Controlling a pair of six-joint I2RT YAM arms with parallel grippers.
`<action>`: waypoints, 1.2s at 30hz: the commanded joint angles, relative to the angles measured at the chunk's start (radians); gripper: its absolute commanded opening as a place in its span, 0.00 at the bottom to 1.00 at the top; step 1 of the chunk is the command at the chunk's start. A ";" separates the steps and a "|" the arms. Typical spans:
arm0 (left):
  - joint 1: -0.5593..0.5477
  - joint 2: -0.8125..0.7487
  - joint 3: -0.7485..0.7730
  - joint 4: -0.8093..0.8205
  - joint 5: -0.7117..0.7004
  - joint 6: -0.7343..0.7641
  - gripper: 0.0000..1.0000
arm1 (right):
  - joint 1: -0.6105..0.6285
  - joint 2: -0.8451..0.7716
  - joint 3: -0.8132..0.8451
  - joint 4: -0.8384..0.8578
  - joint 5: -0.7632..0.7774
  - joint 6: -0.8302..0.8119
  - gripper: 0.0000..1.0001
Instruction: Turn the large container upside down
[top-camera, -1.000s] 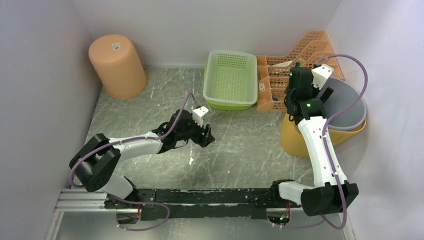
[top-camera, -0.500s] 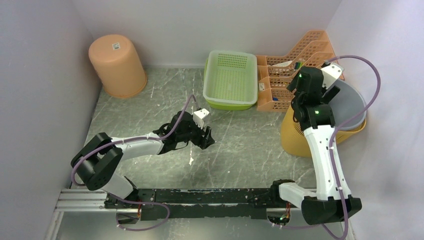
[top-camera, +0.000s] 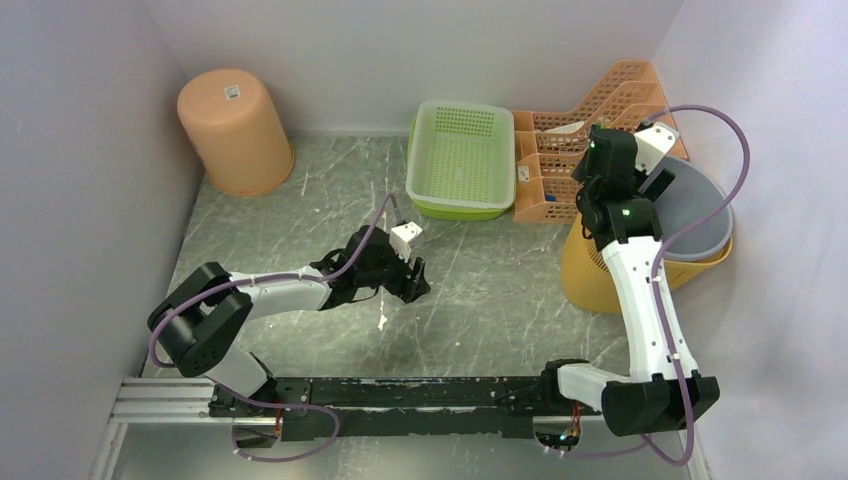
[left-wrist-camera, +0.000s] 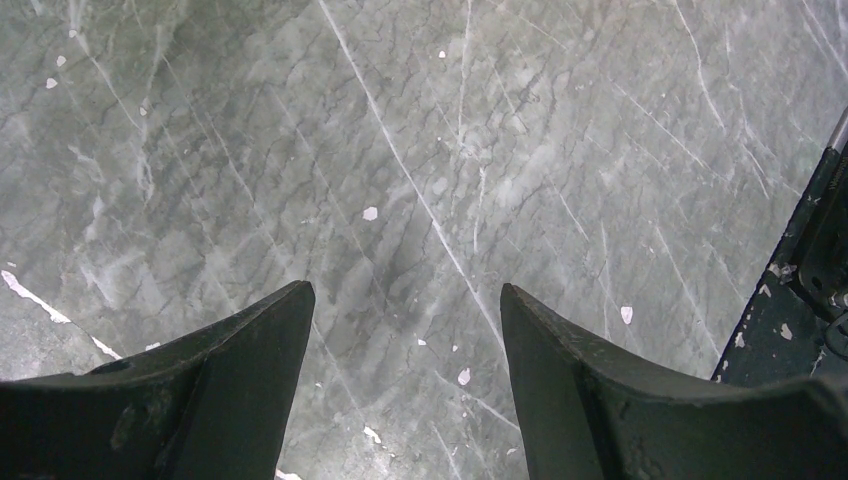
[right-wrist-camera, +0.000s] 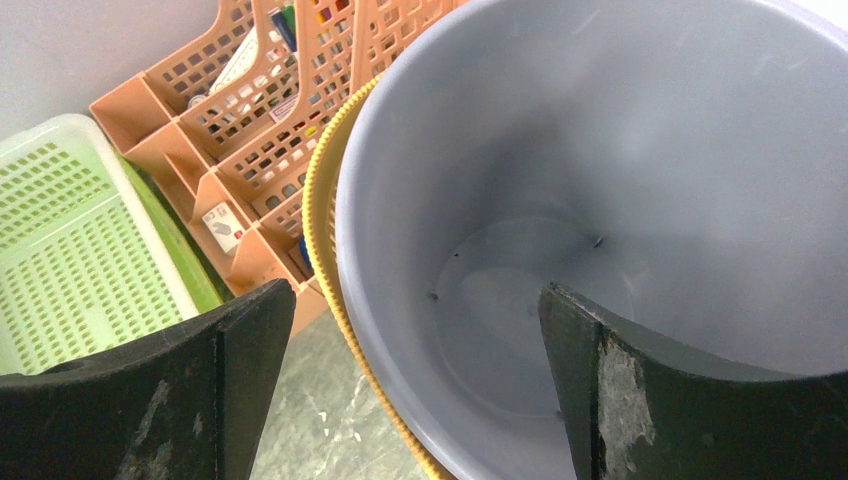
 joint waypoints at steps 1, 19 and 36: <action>-0.008 -0.032 -0.017 0.019 -0.006 0.009 0.80 | -0.009 -0.011 -0.008 0.004 0.064 0.014 0.94; -0.009 -0.075 -0.069 0.027 -0.009 0.000 0.80 | -0.028 0.009 -0.084 -0.007 0.080 0.036 0.96; -0.010 -0.114 -0.091 0.010 -0.019 -0.004 0.80 | -0.078 0.001 -0.222 0.073 -0.013 0.015 0.66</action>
